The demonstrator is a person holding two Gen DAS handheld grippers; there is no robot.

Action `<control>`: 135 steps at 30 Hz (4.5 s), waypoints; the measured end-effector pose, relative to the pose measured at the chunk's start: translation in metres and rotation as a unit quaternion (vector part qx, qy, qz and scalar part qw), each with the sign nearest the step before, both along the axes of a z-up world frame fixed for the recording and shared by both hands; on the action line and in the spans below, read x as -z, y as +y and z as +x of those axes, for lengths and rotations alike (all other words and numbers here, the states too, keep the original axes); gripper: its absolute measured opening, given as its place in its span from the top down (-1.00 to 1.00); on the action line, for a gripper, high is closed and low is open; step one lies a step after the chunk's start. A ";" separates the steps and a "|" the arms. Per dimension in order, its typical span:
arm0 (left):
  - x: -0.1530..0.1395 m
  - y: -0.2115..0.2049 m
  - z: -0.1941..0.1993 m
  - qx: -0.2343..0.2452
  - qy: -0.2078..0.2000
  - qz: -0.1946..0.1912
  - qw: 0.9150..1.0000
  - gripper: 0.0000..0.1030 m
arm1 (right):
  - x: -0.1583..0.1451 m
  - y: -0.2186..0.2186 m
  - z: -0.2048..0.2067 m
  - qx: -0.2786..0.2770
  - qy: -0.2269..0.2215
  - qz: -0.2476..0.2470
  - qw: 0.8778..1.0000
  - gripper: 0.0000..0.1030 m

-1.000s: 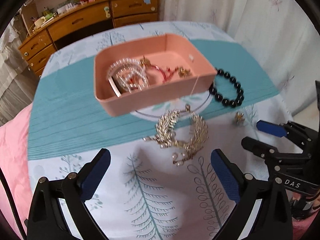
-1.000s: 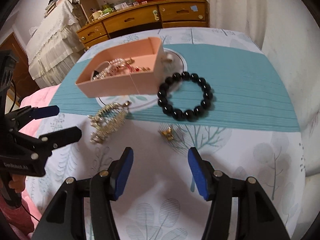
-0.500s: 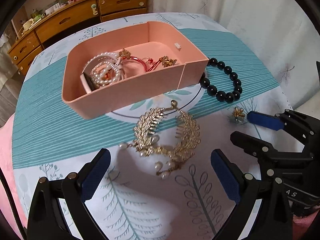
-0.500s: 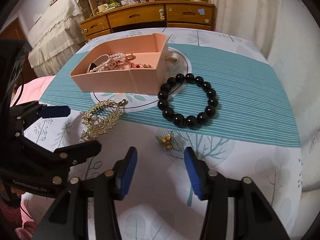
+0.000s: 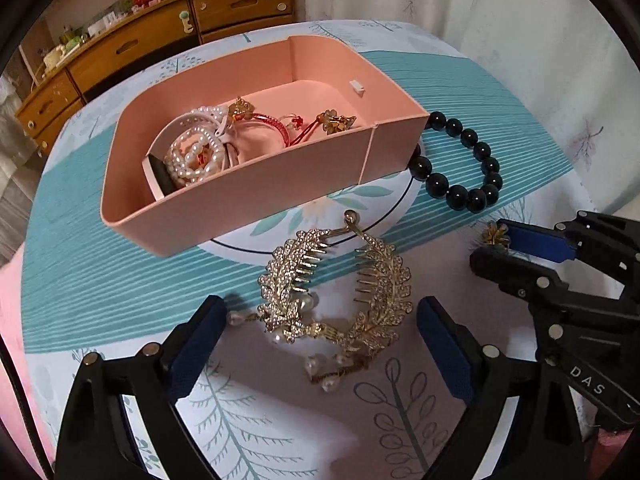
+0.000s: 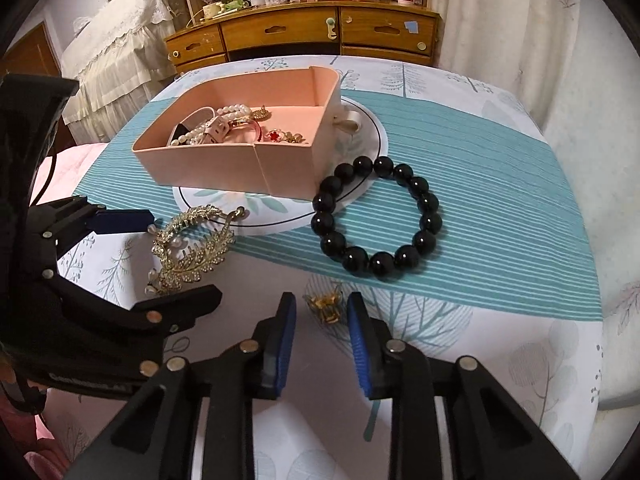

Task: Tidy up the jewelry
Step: 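Grasp the gold leaf hair comb with the left tool while the right tool grasps a gold brooch, then carry both items into the pink box and open both tools to release them, then move the right tool to the black bead bracelet and grasp it, then lift the black bead bracelet with the right tool and lower it into the pink box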

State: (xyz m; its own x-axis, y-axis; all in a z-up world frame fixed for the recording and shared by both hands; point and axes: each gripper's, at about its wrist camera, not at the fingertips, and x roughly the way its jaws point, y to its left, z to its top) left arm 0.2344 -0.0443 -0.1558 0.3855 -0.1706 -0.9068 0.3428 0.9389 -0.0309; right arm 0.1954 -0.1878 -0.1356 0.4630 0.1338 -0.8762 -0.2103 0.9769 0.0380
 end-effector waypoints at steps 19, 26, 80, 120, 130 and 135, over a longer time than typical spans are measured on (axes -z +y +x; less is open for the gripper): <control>-0.014 0.006 -0.006 -0.005 0.017 -0.036 0.999 -0.36 | -0.008 0.008 -0.003 -0.019 -0.001 0.017 1.000 0.63; -0.042 0.021 -0.015 -0.014 -0.008 -0.045 0.999 -0.36 | -0.029 0.017 0.004 -0.036 -0.024 0.019 0.999 0.63; -0.112 0.074 0.014 -0.103 -0.072 -0.053 0.991 -0.70 | -0.085 0.020 0.041 -0.074 -0.080 0.018 0.994 0.48; -0.056 0.081 -0.060 -0.116 -0.007 -0.022 0.993 -0.70 | -0.006 0.003 0.051 -0.068 0.008 0.002 0.998 0.71; -0.066 0.094 -0.061 -0.114 0.003 -0.095 0.989 -0.70 | -0.063 -0.010 0.044 -0.047 -0.053 0.029 0.997 0.71; -0.067 0.097 -0.064 -0.123 -0.005 -0.081 0.989 -0.70 | -0.091 -0.014 0.053 -0.035 -0.078 0.025 0.996 0.71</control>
State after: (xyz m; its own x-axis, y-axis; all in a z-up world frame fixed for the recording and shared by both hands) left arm 0.1703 0.0523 -0.0883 0.4422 -0.2137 -0.8711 0.1066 0.9768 -0.1855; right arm 0.2482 -0.2020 -0.0444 0.5802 0.2126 -0.7863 -0.2853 0.9572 0.0482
